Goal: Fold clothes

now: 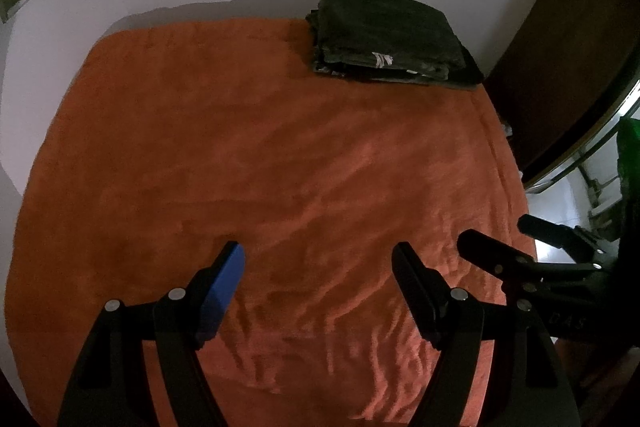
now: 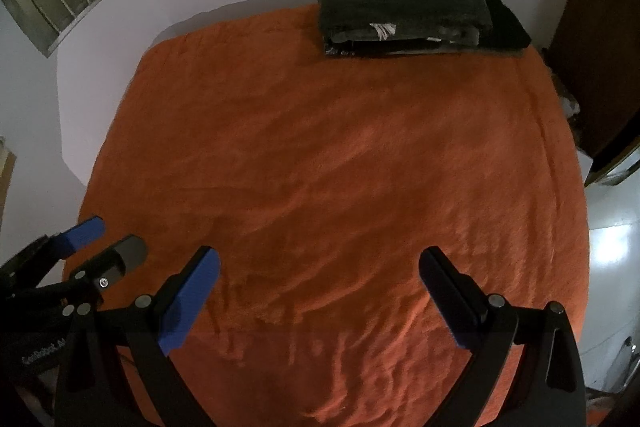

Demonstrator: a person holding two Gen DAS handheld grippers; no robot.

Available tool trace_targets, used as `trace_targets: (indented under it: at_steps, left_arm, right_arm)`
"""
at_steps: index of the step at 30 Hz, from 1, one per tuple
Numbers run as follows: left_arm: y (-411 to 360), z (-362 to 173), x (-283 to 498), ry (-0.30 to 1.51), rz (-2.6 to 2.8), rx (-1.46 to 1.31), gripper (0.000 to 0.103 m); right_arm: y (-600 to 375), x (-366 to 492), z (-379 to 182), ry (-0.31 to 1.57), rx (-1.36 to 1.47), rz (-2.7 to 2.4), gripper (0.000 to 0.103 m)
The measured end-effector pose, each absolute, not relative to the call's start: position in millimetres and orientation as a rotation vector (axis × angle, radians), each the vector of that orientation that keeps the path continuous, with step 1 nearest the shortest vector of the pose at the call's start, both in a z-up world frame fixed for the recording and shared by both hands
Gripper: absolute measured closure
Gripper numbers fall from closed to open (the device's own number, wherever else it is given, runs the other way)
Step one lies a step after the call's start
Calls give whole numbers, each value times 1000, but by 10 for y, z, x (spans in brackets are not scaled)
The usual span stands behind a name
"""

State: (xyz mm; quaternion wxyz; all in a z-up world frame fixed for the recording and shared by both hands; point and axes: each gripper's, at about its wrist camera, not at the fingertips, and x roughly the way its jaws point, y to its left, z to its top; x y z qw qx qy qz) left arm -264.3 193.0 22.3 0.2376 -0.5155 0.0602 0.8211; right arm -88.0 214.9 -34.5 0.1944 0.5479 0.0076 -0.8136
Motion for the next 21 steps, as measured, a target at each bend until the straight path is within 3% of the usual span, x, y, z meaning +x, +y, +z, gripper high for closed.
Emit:
trace_targets:
  at_steps: [21]
  left_arm:
    - [1979,265,-2594,192,2287,-1377,23]
  right_arm:
    - [2082,-862,-300,99,1480,-2326,3]
